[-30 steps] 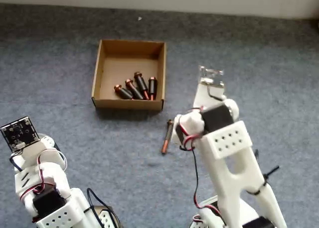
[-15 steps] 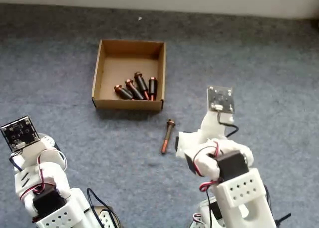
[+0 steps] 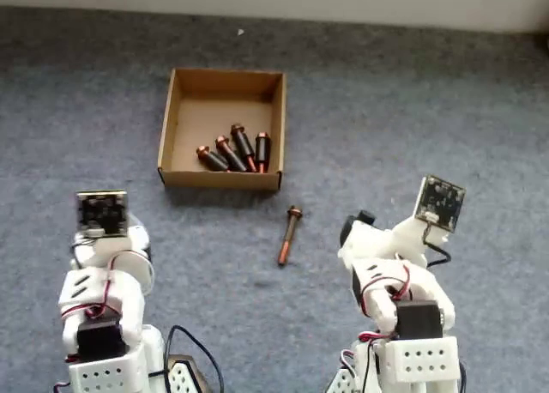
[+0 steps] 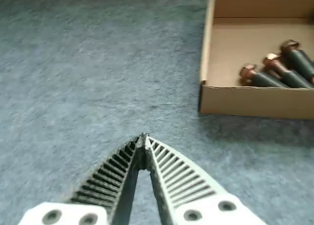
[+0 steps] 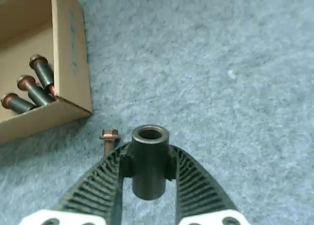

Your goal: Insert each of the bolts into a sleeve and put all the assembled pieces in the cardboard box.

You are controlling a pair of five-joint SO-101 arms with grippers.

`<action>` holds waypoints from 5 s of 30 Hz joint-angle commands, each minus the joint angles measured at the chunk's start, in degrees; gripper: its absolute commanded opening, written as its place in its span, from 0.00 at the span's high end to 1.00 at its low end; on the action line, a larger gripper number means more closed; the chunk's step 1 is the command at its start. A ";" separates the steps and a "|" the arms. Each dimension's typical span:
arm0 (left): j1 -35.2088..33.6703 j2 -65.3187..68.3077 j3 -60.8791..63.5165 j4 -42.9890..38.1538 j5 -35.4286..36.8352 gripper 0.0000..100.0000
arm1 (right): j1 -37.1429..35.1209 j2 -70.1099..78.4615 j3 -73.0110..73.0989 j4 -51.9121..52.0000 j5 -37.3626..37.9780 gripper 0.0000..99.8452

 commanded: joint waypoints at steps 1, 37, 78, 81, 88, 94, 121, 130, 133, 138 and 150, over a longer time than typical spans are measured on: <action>11.38 -0.04 -4.18 -0.97 -2.11 0.99 | 3.21 -5.93 0.48 -1.98 0.62 1.00; 47.78 93.32 -56.31 -1.23 9.76 0.81 | 5.76 -23.52 15.08 -9.63 9.14 1.00; 47.43 92.44 -61.49 -1.93 15.21 1.00 | 5.41 -23.52 14.90 -9.36 8.70 1.00; 47.25 81.45 -53.32 -5.80 15.21 1.00 | 5.32 -23.52 14.99 -9.36 8.70 1.00; 46.37 62.81 -40.66 -9.93 15.21 1.00 | 5.32 -23.52 15.08 -9.54 8.70 1.00; 41.89 51.47 -34.07 -10.81 15.21 1.00 | 3.03 -23.52 14.99 -9.63 8.70 1.00; 39.25 -0.66 -11.82 -22.68 10.46 0.99 | -19.30 -23.52 18.59 -24.75 14.77 1.00; 39.16 -0.22 -14.37 -26.20 7.82 0.99 | -26.33 -23.52 27.47 -40.66 22.51 1.00; 39.52 -0.22 -16.04 -26.29 8.00 0.99 | -27.30 -23.52 29.05 -42.59 25.05 1.00; 39.52 -0.22 -17.80 -26.29 11.87 0.99 | -29.85 -23.16 29.14 -42.42 27.96 1.00; 46.29 -0.22 -19.74 -24.88 13.63 0.99 | -33.10 -23.34 29.23 -39.52 32.79 1.00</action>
